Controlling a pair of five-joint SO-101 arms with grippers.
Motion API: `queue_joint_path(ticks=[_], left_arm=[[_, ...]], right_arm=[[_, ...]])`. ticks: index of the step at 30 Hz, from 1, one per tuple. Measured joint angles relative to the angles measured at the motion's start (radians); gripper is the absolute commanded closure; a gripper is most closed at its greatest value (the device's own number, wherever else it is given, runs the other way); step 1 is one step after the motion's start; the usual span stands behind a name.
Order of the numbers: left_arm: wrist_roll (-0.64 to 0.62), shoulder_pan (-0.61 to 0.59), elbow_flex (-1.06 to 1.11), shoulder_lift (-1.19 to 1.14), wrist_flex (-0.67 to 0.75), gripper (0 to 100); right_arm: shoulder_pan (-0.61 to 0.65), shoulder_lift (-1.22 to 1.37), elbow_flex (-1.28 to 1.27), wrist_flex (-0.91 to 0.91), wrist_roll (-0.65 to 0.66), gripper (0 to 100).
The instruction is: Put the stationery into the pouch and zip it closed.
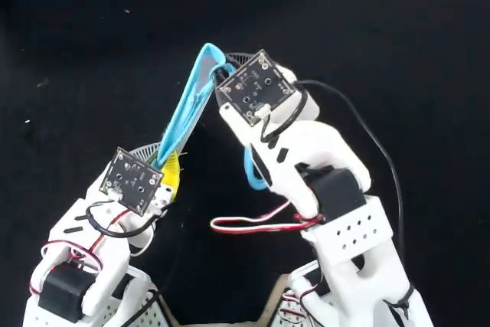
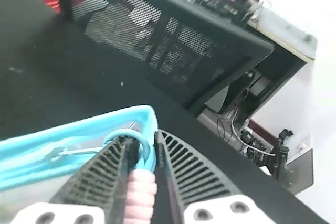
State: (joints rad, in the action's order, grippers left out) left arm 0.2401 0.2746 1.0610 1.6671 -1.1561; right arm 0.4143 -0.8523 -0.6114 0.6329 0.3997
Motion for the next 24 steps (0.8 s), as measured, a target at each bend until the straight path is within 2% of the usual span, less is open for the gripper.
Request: queue_joint_path(ticks=[10,15,24], left_arm=[[0.002,0.0,0.012,0.0,0.0,97],[0.002,0.0,0.012,0.0,0.0,97],[0.002,0.0,0.012,0.0,0.002,97]], right_arm=[[-0.087,0.117,0.0,-0.091,-0.005,98.8],[-0.138,0.221,0.084,-0.091,-0.08,98.8],[-0.138,0.364,0.209,-0.091,-0.1,98.8]])
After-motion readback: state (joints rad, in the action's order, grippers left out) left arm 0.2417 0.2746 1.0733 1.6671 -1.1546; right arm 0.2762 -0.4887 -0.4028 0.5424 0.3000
